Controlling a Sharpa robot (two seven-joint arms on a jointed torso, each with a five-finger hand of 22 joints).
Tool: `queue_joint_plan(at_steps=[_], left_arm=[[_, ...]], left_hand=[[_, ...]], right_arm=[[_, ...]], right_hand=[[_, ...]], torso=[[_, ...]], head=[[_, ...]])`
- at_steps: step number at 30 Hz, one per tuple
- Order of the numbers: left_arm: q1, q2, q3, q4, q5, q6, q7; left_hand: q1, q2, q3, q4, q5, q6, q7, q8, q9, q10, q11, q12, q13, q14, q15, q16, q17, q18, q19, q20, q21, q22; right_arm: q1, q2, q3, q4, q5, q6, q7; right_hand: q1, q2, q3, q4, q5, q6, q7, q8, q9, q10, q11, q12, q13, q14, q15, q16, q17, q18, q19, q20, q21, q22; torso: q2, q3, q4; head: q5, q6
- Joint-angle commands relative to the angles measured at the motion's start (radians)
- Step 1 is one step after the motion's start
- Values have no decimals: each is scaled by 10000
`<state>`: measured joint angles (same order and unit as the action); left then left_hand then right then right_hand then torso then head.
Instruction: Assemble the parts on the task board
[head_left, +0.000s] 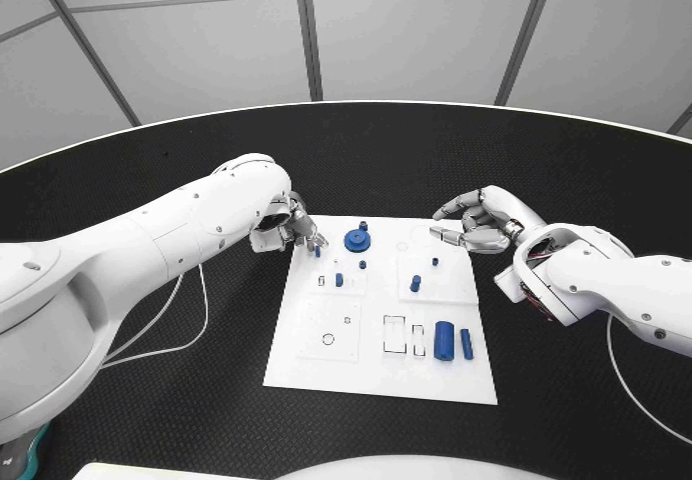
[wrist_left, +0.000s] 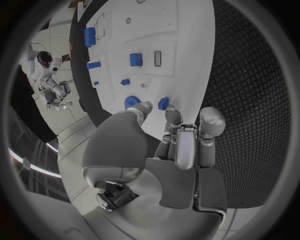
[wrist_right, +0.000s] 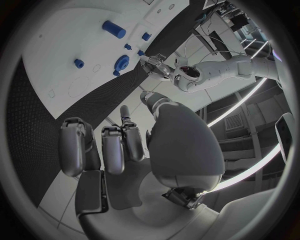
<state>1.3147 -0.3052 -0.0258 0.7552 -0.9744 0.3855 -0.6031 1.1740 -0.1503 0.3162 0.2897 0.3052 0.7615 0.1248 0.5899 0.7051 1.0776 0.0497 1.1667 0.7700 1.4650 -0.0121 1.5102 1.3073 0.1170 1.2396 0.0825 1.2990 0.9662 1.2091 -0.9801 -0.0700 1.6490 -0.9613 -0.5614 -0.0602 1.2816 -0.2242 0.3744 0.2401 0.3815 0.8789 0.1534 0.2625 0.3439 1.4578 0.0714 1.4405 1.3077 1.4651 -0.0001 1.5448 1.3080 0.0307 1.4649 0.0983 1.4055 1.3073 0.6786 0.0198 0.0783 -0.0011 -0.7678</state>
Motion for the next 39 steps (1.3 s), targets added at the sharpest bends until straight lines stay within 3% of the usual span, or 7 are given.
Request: queue_joint_plan(at_steps=[1, 14, 18, 26, 30, 39], left_arm=[[-10, 14, -1, -18, 0, -13, 4], [-23, 31, -2, -49, 0, 15, -10], [-23, 33, -2, -51, 0, 31, -20], [-23, 36, -2, -59, -1, 113, -11], [-23, 34, -2, -77, -1, 111, 26], [-23, 18, -2, -122, 64, 118, 84]], left_hand=[[87, 53, 77, -7, -20, 52, -6, 45, -20, 71, -18, 55, 9, 606, -38, 51, 1306, 35, 90, -8, 40, 23], [280, 173, 180, -18, -15, 114, -47, 113, -55, 110, -56, 70, 16, 610, -71, 57, 1300, 35, 95, -36, 53, 33], [646, 321, 400, -65, -17, 133, -96, 200, -90, 112, -104, 56, -16, 608, -115, 58, 1289, 33, 97, -73, 65, 49], [1571, 548, 1191, -366, -12, 173, -229, 532, -57, 134, -224, 31, -46, 610, -219, 69, 1284, 23, 109, -147, 94, 106], [1943, 594, 1967, -632, -31, -21, -234, 821, 64, 140, -247, -29, -111, 623, -250, 91, 1318, 16, 112, -181, 118, 147], [1928, 536, 3300, -1132, -35, -346, -126, 1283, 256, 158, -168, -65, -191, 618, -178, 105, 1310, 7, 104, -123, 163, 204]], right_arm=[[0, -2, 0, 5, 0, 1, -1], [0, -5, 0, 10, 0, 6, -2], [0, -6, 0, 11, 0, 7, -2], [0, -11, 0, 13, 0, 0, 0], [0, -14, 0, 16, 0, -2, 1], [0, -31, 0, 30, 0, -1, -4]], right_hand=[[-92, 12, 20, 60, 48, 4, 16, 49, -14, -39, -23, -13, 1390, 938, -85, -10, 2165, 123, 453, -81, -51, 1305], [-92, 12, 20, 60, 48, 4, 16, 49, -14, -39, -23, -13, 1390, 938, -85, -10, 2165, 123, 453, -81, -51, 1305], [-92, 12, 20, 60, 48, 4, 16, 49, -14, -39, -23, -13, 1390, 938, -85, -10, 2165, 123, 453, -81, -51, 1305], [-94, 24, 17, 71, 52, 16, 13, 58, -13, -26, -26, 0, 1402, 939, -88, -10, 2166, 122, 455, -84, -52, 1306], [-94, 24, 17, 71, 52, 16, 13, 58, -13, -26, -26, 0, 1402, 939, -88, -10, 2166, 122, 455, -84, -52, 1306], [-99, 31, 16, 78, 55, 22, 12, 62, -13, -18, -27, 10, 1410, 939, -89, -10, 2166, 121, 457, -84, -47, 1310]], torso=[[11, -6, 0], [-17, -8, 10], [-19, -10, -1], [-17, -7, 1], [-17, -4, 5], [-23, -9, -2]], head=[[-14, -16], [-31, -82], [-24, -85], [-35, -107], [-38, -113], [-36, -127]])
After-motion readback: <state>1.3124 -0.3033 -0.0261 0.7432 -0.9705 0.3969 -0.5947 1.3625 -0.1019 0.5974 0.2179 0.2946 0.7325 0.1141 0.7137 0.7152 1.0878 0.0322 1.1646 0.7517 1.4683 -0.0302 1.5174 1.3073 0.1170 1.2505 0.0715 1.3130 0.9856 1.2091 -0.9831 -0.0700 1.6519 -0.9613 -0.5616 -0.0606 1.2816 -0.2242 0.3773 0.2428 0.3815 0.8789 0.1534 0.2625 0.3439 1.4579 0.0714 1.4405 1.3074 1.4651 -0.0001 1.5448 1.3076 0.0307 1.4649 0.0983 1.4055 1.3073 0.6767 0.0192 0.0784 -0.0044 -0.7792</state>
